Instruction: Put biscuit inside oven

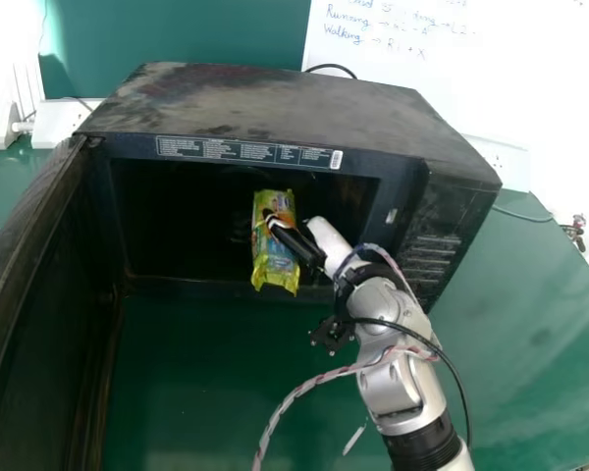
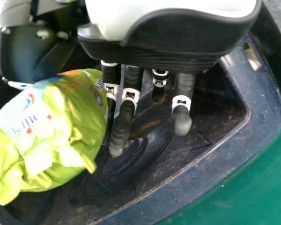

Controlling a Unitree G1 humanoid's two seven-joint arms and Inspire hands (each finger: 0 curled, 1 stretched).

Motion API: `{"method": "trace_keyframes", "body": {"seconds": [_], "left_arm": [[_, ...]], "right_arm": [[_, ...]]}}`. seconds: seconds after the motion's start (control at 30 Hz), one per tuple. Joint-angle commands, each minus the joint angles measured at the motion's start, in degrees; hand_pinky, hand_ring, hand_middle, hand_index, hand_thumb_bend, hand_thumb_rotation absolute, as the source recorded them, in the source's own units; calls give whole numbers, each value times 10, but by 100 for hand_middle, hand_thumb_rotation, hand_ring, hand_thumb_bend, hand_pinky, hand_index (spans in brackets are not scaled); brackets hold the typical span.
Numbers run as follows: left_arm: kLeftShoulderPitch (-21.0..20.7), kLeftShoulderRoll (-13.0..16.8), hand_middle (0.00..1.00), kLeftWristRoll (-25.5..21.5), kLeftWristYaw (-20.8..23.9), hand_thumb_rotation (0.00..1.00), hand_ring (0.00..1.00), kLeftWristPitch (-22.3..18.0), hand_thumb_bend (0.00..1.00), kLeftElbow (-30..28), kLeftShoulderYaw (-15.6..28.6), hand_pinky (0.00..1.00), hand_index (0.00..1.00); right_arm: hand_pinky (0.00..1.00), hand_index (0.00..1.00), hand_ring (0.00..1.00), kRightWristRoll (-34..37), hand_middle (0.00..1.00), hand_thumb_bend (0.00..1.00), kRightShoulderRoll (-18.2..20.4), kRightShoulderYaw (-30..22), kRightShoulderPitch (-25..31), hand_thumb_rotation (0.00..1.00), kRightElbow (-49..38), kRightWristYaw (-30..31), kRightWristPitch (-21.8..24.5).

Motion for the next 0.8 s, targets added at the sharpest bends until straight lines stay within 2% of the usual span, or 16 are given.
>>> {"method": "trace_keyframes", "body": {"seconds": [0.0, 0.3, 0.43, 0.53, 0.6, 0.67, 0.77], "left_arm": [[7, -3, 92, 4, 0, 100, 98, -6, 100, -5, -2, 100, 83], [14, -3, 93, -1, 4, 100, 99, 1, 100, -14, 3, 100, 83], [15, -3, 93, -2, 3, 100, 99, 0, 100, -15, 3, 100, 83], [17, -4, 93, -2, 3, 100, 99, 0, 100, -19, 2, 100, 83], [19, -5, 93, -2, 4, 100, 100, 0, 100, -23, 1, 100, 83], [20, -6, 94, -1, 6, 100, 100, 1, 100, -26, 1, 100, 83], [23, -7, 94, 0, 8, 100, 100, 2, 100, -30, 0, 100, 83]], "right_arm": [[9, 48, 16, 3, 26, 52, -5, 0, -10, 16, 6, 1, -12], [9, 48, 14, 21, 24, 52, 3, -18, -23, 16, 51, -13, -44], [14, 48, 22, 23, 33, 52, 10, -22, -38, 16, 72, -22, -39], [16, 48, 24, 33, 34, 52, 17, -33, -44, 15, 87, -31, -48], [25, 48, 36, 34, 44, 53, 19, -33, -51, 15, 100, -36, -50], [27, 49, 40, 32, 49, 52, 19, -29, -59, 15, 115, -37, -51], [20, 49, 29, 35, 40, 52, 22, -28, -74, 15, 136, -36, -48]]}}
